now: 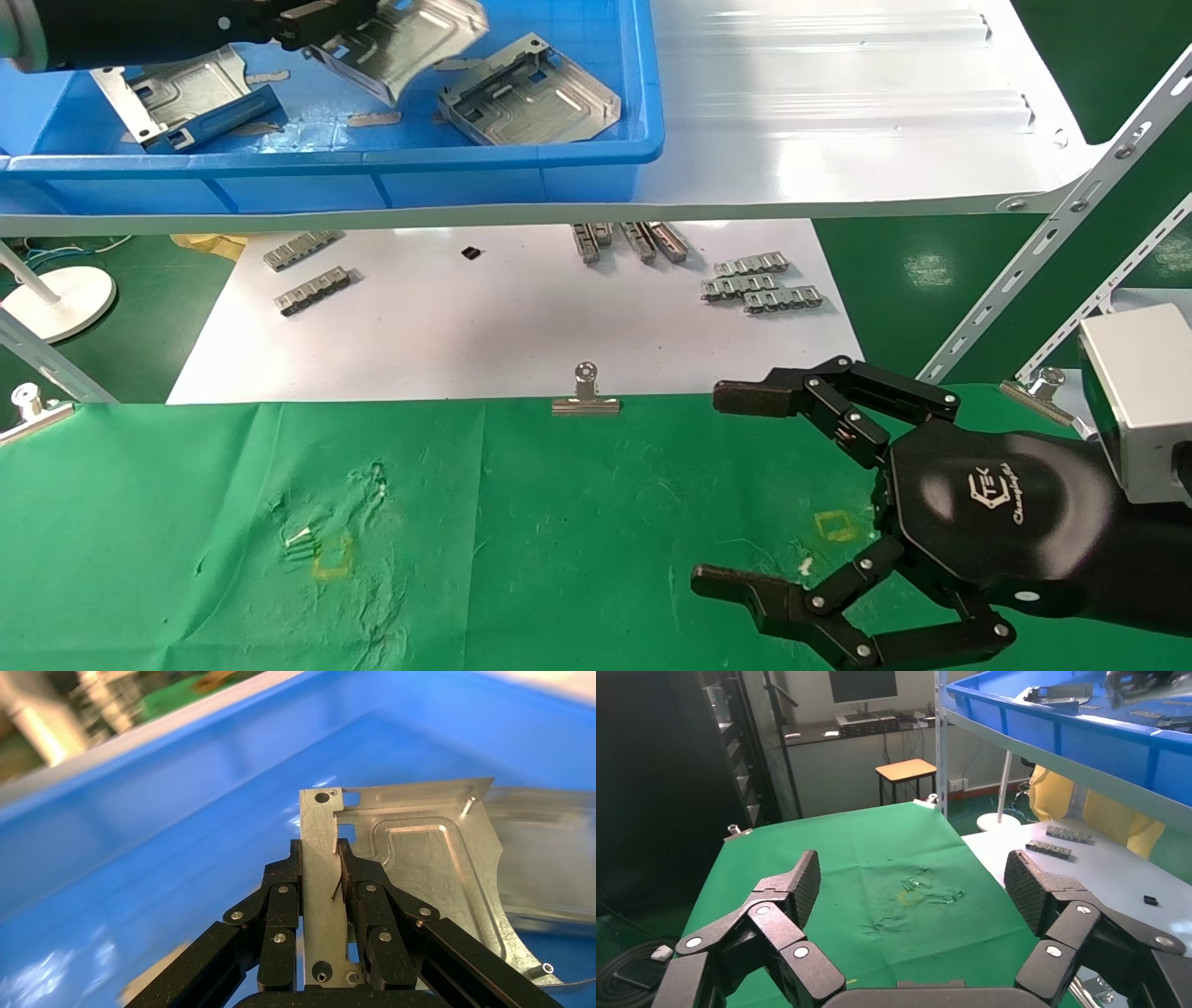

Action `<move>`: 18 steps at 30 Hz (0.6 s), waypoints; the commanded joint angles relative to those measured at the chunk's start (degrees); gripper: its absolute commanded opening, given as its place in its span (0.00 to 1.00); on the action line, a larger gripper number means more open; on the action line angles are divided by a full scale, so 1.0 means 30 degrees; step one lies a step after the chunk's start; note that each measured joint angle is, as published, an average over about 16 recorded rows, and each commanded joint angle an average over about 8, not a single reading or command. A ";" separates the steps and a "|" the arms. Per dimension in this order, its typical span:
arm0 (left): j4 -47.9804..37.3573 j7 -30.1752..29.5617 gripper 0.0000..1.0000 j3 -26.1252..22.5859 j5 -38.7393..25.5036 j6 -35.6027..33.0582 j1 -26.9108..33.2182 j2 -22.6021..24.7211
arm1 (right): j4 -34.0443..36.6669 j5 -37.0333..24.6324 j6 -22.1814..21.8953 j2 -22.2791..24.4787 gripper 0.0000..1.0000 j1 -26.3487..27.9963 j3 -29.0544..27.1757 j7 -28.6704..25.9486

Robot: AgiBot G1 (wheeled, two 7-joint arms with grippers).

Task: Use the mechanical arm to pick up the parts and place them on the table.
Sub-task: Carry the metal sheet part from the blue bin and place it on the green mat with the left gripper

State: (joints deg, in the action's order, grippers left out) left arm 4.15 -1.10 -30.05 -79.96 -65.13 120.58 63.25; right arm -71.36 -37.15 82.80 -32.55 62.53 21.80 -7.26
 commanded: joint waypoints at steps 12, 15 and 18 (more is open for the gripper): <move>0.1270 0.4712 0.00 0.0796 0.1516 -0.7532 -0.0267 -0.1747 | 0.0000 0.0000 0.0000 0.0000 1.00 0.0000 0.0001 0.0000; 0.1600 0.5608 0.00 0.0536 0.1379 -0.8443 -0.0356 -0.1990 | 0.0000 0.0001 0.0000 0.0000 1.00 0.0000 0.0001 0.0000; 0.2085 0.6375 0.00 0.0185 0.1291 -0.8747 -0.0560 -0.2302 | 0.0000 0.0001 0.0000 0.0000 1.00 0.0000 0.0001 0.0000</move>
State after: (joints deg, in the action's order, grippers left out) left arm 11.14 17.92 -29.61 -75.56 -90.74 118.38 55.76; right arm -71.36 -37.15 82.80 -32.55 62.54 21.80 -7.26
